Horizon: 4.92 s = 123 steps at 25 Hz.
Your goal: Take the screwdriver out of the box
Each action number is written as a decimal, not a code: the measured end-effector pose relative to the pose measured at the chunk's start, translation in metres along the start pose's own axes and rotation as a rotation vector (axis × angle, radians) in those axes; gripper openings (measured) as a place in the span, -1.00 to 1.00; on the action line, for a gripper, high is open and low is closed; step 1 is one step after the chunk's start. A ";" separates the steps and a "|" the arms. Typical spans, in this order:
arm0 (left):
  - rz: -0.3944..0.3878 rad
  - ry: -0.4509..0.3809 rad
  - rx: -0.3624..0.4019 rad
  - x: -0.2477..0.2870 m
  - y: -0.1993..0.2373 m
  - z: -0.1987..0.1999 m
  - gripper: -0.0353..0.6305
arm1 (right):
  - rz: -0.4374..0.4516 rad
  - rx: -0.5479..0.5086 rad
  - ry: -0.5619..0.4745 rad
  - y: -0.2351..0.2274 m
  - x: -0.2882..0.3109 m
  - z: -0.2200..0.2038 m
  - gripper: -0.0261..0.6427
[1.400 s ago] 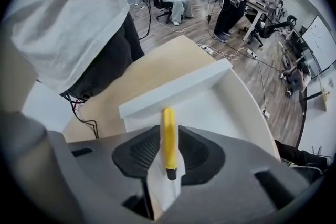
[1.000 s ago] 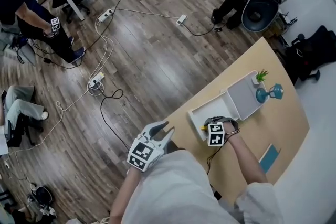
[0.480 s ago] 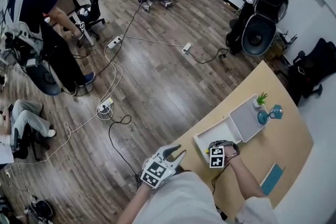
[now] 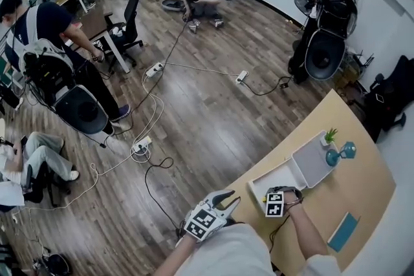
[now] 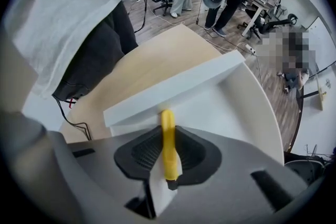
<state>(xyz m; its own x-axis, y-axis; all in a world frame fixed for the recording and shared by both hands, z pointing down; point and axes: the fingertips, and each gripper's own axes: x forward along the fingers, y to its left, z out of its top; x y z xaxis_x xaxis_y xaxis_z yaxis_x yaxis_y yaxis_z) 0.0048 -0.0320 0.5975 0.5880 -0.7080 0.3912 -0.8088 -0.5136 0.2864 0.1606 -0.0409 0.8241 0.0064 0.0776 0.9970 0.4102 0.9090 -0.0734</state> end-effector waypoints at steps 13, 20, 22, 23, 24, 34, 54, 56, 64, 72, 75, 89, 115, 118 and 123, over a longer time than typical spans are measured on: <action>-0.057 -0.001 -0.030 0.032 -0.009 0.000 -0.61 | -0.013 0.002 0.011 -0.005 0.012 -0.005 -0.68; -0.134 -0.009 -0.036 0.055 -0.025 0.012 -0.62 | -0.070 0.001 0.059 0.001 0.004 -0.002 -0.68; -0.146 -0.003 -0.035 0.057 -0.028 0.011 -0.62 | -0.060 0.007 0.053 0.001 0.003 -0.003 -0.68; -0.150 0.000 -0.036 0.058 -0.029 0.010 -0.62 | -0.058 0.008 0.049 0.001 0.002 -0.004 -0.68; -0.151 0.004 -0.035 0.058 -0.030 0.009 -0.62 | -0.057 0.008 0.046 0.000 0.002 -0.005 -0.68; -0.123 0.019 -0.021 0.047 -0.015 0.005 -0.62 | -0.069 -0.025 0.053 0.001 0.003 -0.004 -0.69; -0.151 0.061 0.021 0.054 -0.029 -0.003 -0.62 | -0.265 0.108 -0.071 -0.008 -0.041 0.005 -0.69; -0.153 0.063 0.020 0.053 -0.029 -0.003 -0.62 | -0.268 0.108 -0.082 -0.005 -0.046 0.007 -0.69; -0.161 0.068 0.007 0.052 -0.030 -0.007 -0.62 | -0.332 0.138 -0.149 0.007 -0.066 0.022 -0.69; -0.169 0.070 -0.027 0.055 -0.034 -0.013 -0.62 | -0.383 0.516 -0.430 -0.009 -0.106 0.023 -0.69; -0.172 0.076 -0.032 0.057 -0.036 -0.015 -0.62 | -0.364 0.712 -0.571 -0.016 -0.117 0.012 -0.70; -0.171 0.083 -0.038 0.060 -0.034 -0.013 -0.62 | -0.280 1.192 -1.090 -0.022 -0.180 -0.023 -0.70; -0.118 -0.002 -0.043 0.048 -0.018 0.006 -0.88 | -0.559 1.550 -1.543 -0.032 -0.214 -0.013 -0.70; -0.114 -0.014 -0.040 0.048 -0.019 0.009 -0.88 | -0.551 1.560 -1.581 -0.031 -0.216 -0.017 -0.70; -0.109 -0.031 -0.041 0.044 -0.017 0.014 -0.88 | -0.543 1.548 -1.602 -0.030 -0.222 -0.013 -0.70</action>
<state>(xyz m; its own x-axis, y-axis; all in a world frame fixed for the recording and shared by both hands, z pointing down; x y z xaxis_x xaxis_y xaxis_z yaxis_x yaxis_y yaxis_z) 0.0442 -0.0612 0.5981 0.6719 -0.6636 0.3289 -0.7387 -0.5685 0.3620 0.1588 -0.0905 0.6051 -0.6297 -0.7603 0.1597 -0.6552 0.4092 -0.6351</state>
